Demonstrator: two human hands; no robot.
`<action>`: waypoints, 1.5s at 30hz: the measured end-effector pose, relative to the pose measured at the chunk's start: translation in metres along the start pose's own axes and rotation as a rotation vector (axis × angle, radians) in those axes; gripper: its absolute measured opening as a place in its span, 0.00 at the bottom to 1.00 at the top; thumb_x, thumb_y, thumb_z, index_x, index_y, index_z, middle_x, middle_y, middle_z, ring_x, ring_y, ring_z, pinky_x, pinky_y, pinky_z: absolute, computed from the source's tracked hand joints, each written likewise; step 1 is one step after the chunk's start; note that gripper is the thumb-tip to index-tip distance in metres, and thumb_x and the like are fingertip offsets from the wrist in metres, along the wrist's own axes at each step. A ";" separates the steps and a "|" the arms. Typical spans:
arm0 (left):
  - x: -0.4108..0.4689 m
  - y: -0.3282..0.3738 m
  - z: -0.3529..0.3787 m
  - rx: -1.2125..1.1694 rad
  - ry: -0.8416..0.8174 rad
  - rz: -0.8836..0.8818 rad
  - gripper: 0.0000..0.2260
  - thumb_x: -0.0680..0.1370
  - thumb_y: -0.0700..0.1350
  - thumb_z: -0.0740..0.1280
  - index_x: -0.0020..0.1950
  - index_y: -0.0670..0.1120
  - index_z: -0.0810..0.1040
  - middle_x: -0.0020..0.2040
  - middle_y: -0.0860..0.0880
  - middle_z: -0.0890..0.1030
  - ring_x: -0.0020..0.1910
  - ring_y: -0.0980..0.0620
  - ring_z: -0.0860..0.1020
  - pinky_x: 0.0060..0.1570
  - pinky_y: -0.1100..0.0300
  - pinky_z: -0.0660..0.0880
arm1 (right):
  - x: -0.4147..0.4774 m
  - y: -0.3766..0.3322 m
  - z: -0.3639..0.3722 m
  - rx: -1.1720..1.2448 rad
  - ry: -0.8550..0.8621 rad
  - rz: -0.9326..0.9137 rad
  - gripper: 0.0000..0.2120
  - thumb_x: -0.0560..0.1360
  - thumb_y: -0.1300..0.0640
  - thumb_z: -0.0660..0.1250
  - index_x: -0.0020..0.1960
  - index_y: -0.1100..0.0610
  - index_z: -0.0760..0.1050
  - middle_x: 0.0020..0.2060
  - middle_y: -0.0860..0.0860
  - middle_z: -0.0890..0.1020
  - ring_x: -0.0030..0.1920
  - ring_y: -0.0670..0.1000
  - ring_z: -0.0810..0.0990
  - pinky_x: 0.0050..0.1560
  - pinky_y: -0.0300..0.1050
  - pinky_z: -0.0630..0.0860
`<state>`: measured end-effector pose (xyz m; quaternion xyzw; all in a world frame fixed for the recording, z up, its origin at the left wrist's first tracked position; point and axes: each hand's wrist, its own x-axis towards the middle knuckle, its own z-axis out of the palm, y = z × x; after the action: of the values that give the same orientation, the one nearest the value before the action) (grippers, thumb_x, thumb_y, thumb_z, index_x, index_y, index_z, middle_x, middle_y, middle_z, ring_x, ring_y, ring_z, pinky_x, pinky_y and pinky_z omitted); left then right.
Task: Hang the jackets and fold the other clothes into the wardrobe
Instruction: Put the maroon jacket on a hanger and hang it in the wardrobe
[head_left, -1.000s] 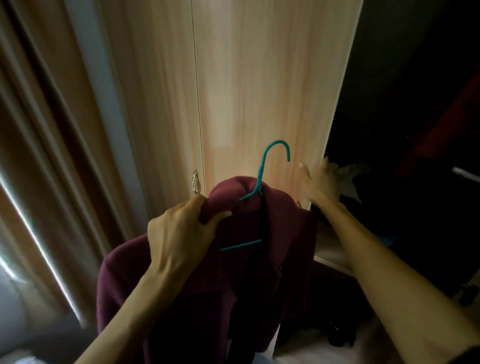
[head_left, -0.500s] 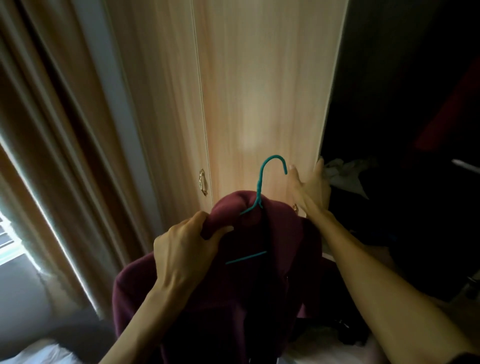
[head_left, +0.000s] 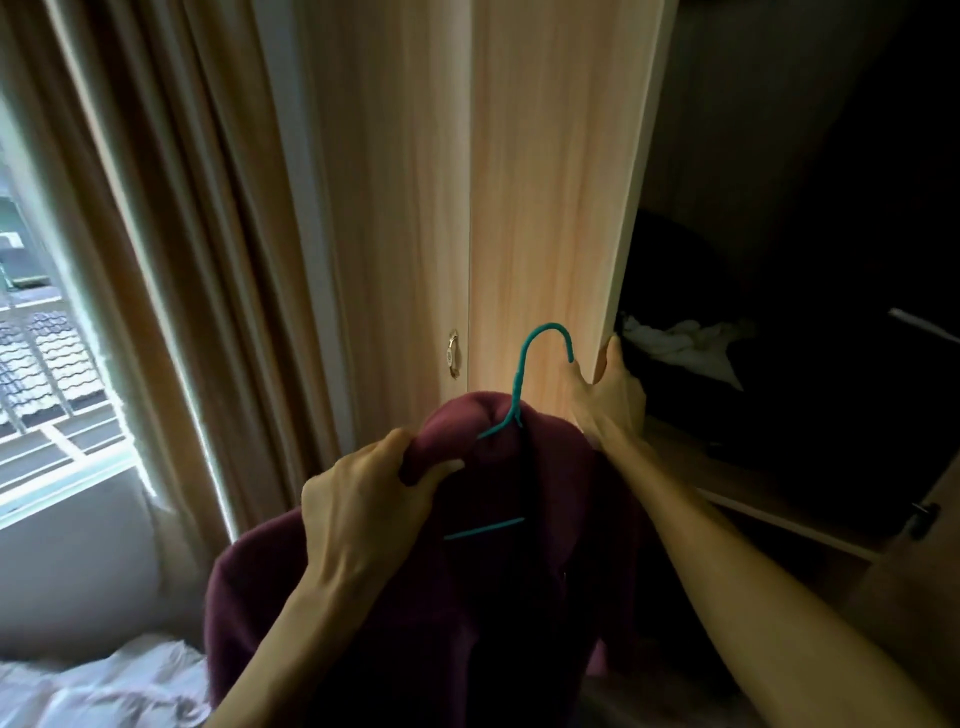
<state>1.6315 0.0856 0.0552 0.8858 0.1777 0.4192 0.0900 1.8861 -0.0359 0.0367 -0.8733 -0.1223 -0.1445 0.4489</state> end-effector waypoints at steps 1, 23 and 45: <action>-0.005 -0.006 -0.008 0.008 -0.006 -0.009 0.14 0.66 0.59 0.74 0.34 0.50 0.76 0.25 0.55 0.76 0.24 0.62 0.61 0.27 0.72 0.48 | -0.010 -0.008 0.004 0.000 -0.015 -0.007 0.37 0.75 0.38 0.59 0.77 0.52 0.49 0.69 0.57 0.70 0.66 0.59 0.71 0.61 0.55 0.71; -0.029 -0.112 -0.079 0.261 0.095 -0.375 0.24 0.66 0.70 0.61 0.39 0.50 0.80 0.30 0.46 0.82 0.32 0.42 0.81 0.31 0.57 0.68 | -0.052 -0.159 0.156 0.065 -0.594 -0.560 0.32 0.76 0.49 0.65 0.76 0.51 0.57 0.72 0.53 0.67 0.70 0.55 0.67 0.67 0.51 0.66; 0.013 -0.087 -0.073 0.239 0.158 -0.377 0.15 0.68 0.62 0.71 0.41 0.51 0.80 0.33 0.47 0.82 0.33 0.44 0.79 0.30 0.61 0.59 | -0.025 -0.148 0.093 0.141 -0.308 -0.644 0.23 0.78 0.50 0.61 0.71 0.55 0.67 0.68 0.52 0.73 0.69 0.51 0.70 0.69 0.47 0.66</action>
<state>1.5618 0.1717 0.0837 0.8058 0.3946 0.4390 0.0471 1.8256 0.1220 0.0864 -0.7683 -0.4671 -0.1366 0.4158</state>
